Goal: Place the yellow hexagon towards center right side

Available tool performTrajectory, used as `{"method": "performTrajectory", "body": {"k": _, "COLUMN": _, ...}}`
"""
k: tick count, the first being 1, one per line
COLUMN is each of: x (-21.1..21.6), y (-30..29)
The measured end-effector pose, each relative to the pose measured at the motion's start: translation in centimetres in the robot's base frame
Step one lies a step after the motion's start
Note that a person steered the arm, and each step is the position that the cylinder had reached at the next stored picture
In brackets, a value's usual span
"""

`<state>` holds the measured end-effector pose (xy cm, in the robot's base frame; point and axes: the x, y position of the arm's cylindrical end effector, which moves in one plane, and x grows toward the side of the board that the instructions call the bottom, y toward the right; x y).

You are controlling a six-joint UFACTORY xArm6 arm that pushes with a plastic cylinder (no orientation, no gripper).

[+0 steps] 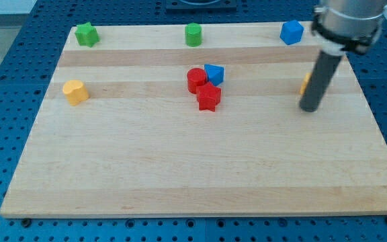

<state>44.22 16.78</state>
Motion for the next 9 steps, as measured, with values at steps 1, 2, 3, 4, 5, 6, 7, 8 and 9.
{"method": "performTrajectory", "body": {"k": 1, "x": -0.6, "y": -4.5}}
{"method": "performTrajectory", "body": {"k": 2, "x": -4.8, "y": -5.0}}
{"method": "performTrajectory", "body": {"k": 3, "x": -7.8, "y": -3.6}}
{"method": "performTrajectory", "body": {"k": 4, "x": -7.9, "y": -0.6}}
{"method": "performTrajectory", "body": {"k": 5, "x": -7.3, "y": 1.1}}
{"method": "performTrajectory", "body": {"k": 6, "x": -6.8, "y": 2.5}}
{"method": "performTrajectory", "body": {"k": 7, "x": -6.4, "y": 3.2}}
{"method": "performTrajectory", "body": {"k": 8, "x": -6.5, "y": 2.6}}
{"method": "performTrajectory", "body": {"k": 9, "x": -7.3, "y": 2.4}}
